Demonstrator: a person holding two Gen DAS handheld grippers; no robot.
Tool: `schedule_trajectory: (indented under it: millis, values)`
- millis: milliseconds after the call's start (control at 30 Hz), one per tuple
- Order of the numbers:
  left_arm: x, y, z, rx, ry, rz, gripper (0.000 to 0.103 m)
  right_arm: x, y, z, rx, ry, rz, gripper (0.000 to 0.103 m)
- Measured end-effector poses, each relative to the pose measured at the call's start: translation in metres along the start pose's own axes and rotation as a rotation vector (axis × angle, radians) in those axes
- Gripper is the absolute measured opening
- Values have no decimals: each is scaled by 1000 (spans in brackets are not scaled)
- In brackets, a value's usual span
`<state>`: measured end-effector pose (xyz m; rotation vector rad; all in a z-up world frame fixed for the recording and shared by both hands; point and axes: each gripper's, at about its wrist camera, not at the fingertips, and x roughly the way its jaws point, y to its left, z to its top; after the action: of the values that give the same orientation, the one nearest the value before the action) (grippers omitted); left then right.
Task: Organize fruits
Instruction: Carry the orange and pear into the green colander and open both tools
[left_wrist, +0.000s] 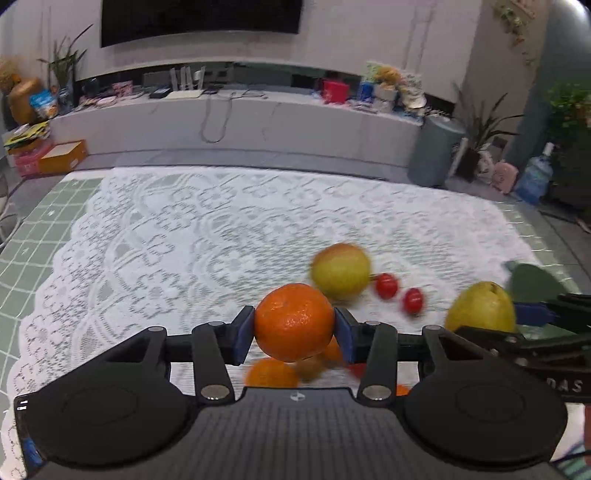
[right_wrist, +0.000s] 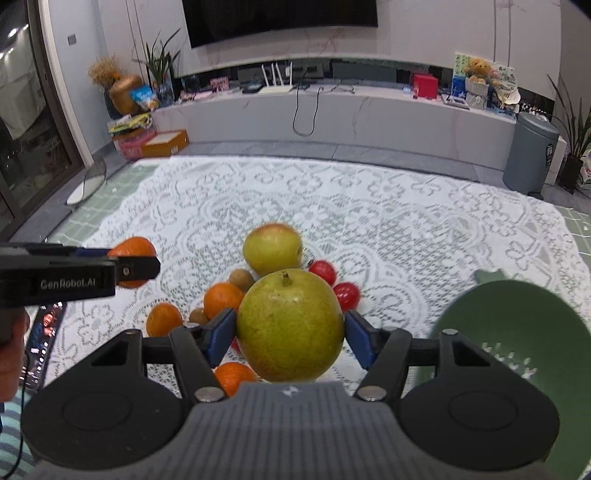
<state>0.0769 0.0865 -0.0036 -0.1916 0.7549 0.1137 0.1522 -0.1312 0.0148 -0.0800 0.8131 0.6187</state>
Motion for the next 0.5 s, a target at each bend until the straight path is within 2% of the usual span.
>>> schedule_trajectory:
  millis: [233, 500]
  values:
    - [-21, -48, 10, 76, -28, -105, 52, -44, -31, 8, 33, -57, -6, 62]
    - [-21, -120, 13, 237, -33, -231, 52, -66, -78, 3, 20, 5, -68, 62]
